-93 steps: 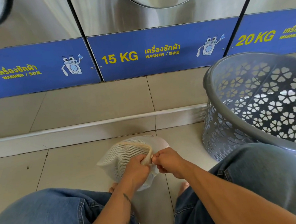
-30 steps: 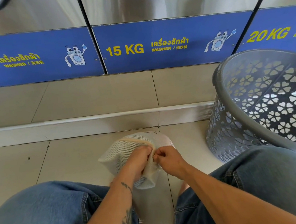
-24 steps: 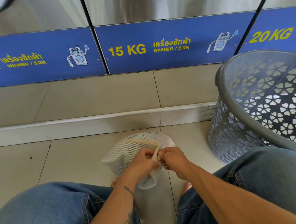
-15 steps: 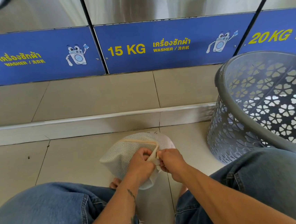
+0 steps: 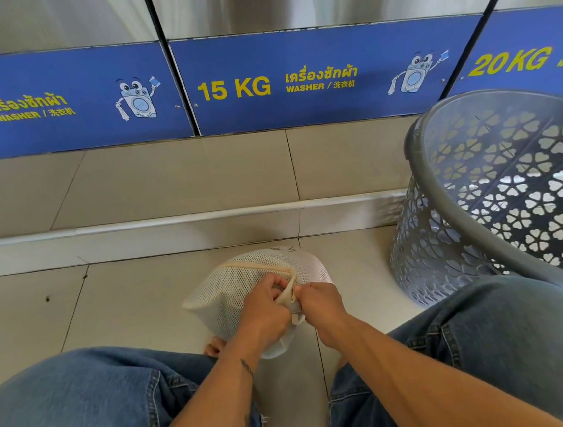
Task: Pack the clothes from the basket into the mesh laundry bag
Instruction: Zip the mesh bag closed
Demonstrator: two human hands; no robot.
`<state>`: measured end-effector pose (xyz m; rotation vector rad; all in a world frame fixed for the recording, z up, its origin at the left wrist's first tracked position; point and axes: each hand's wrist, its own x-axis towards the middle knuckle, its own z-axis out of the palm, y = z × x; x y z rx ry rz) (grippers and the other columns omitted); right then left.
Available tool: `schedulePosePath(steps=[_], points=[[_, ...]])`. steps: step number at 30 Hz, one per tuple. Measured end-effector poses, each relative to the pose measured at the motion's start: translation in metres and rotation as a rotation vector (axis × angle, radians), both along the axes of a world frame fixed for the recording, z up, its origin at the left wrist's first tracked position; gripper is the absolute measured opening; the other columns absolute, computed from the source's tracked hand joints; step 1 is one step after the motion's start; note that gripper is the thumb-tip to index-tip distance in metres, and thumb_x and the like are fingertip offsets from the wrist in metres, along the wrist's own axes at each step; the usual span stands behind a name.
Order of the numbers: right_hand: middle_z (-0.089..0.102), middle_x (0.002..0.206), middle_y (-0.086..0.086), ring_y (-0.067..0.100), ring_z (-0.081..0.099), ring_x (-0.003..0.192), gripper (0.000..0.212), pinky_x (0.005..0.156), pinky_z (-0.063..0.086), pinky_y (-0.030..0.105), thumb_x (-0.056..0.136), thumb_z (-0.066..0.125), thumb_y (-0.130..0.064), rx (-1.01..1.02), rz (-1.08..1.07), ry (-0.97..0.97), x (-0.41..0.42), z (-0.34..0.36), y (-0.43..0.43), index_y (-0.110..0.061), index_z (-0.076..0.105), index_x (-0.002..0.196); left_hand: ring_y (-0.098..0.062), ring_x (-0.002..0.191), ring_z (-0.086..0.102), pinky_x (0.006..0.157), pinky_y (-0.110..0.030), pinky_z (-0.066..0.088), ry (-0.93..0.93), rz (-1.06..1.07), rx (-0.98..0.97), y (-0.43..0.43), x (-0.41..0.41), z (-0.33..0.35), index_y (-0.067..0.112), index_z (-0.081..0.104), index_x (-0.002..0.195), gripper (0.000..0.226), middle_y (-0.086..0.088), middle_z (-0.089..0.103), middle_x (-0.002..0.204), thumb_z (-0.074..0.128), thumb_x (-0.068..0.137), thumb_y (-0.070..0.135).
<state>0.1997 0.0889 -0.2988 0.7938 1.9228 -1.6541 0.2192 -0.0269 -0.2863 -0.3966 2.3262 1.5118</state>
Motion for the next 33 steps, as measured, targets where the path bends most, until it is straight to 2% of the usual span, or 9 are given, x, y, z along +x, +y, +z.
schedulePosePath(steps=[6,12,17,19,22,25,28,30,33], points=[[0.059,0.068,0.003,0.012,0.048,0.058,0.023,0.047,0.036,0.022,0.092,0.056,-0.005,0.004,-0.016,-0.031,-0.002,0.000,0.001,-0.011,0.064,0.071,-0.006,0.063,0.061,0.058,-0.022,0.046,0.017,-0.023,-0.018,0.002,0.001,0.004,0.027,0.057,0.102,0.044,0.007,0.069,0.069,0.078,0.070,0.006],[0.064,0.076,0.007,0.016,0.055,0.068,0.017,0.058,0.044,0.027,0.090,0.057,-0.007,0.029,0.033,0.003,-0.002,-0.004,-0.002,0.001,0.072,0.089,-0.010,0.061,0.057,0.059,-0.029,0.046,-0.011,0.007,0.037,0.001,0.001,-0.001,0.029,0.054,0.110,0.052,0.005,0.064,0.064,0.076,0.069,0.004],[0.064,0.076,0.004,0.014,0.057,0.070,0.015,0.061,0.047,0.025,0.092,0.058,-0.009,0.054,0.176,0.089,-0.001,-0.006,0.006,-0.007,0.069,0.082,-0.025,0.076,0.067,0.071,-0.042,0.055,-0.087,0.073,0.106,-0.002,0.002,-0.005,0.032,0.053,0.108,0.051,-0.007,0.073,0.082,0.074,0.067,0.011],[0.066,0.079,0.005,0.013,0.058,0.073,0.015,0.064,0.049,0.024,0.093,0.057,-0.007,0.045,0.210,0.090,-0.002,-0.007,0.008,-0.003,0.071,0.089,-0.030,0.083,0.069,0.076,-0.046,0.055,-0.114,0.081,0.119,-0.003,0.001,-0.006,0.031,0.053,0.108,0.054,-0.011,0.073,0.088,0.073,0.062,0.013],[0.066,0.084,0.006,0.014,0.058,0.077,0.017,0.070,0.052,0.027,0.092,0.056,-0.004,0.049,0.278,0.104,-0.002,-0.009,0.011,0.004,0.070,0.098,-0.027,0.083,0.069,0.074,-0.042,0.056,-0.150,0.076,0.122,-0.005,0.000,-0.009,0.028,0.054,0.109,0.055,-0.009,0.074,0.090,0.075,0.059,0.015],[0.066,0.082,0.006,0.017,0.061,0.078,0.013,0.074,0.057,0.032,0.088,0.058,0.000,0.066,0.364,0.139,-0.004,-0.010,0.016,-0.001,0.071,0.086,-0.024,0.084,0.070,0.076,-0.041,0.057,-0.174,0.069,0.101,-0.004,-0.001,-0.012,0.026,0.057,0.109,0.045,-0.005,0.074,0.090,0.074,0.071,0.009],[0.068,0.078,0.006,0.017,0.063,0.073,0.012,0.074,0.060,0.037,0.083,0.062,-0.001,0.127,0.426,0.180,-0.005,-0.012,0.021,-0.006,0.071,0.077,-0.018,0.089,0.065,0.073,-0.033,0.052,-0.183,0.141,0.090,-0.003,-0.006,-0.010,0.020,0.067,0.100,0.025,0.000,0.071,0.094,0.065,0.079,0.008],[0.069,0.075,0.004,0.015,0.063,0.071,0.010,0.075,0.060,0.039,0.082,0.064,-0.003,0.153,0.461,0.213,-0.004,-0.014,0.023,-0.007,0.072,0.077,-0.019,0.080,0.063,0.071,-0.036,0.048,-0.150,0.179,0.063,-0.002,-0.010,-0.006,0.014,0.072,0.082,0.013,-0.002,0.071,0.081,0.061,0.080,0.021],[0.070,0.075,0.001,0.014,0.064,0.073,0.009,0.076,0.059,0.037,0.084,0.066,-0.007,0.194,0.488,0.248,-0.003,-0.014,0.024,-0.009,0.073,0.077,-0.016,0.064,0.061,0.062,-0.033,0.048,-0.115,0.178,0.002,0.002,-0.013,0.001,0.012,0.069,0.069,0.032,0.002,0.067,0.065,0.066,0.081,0.042]])
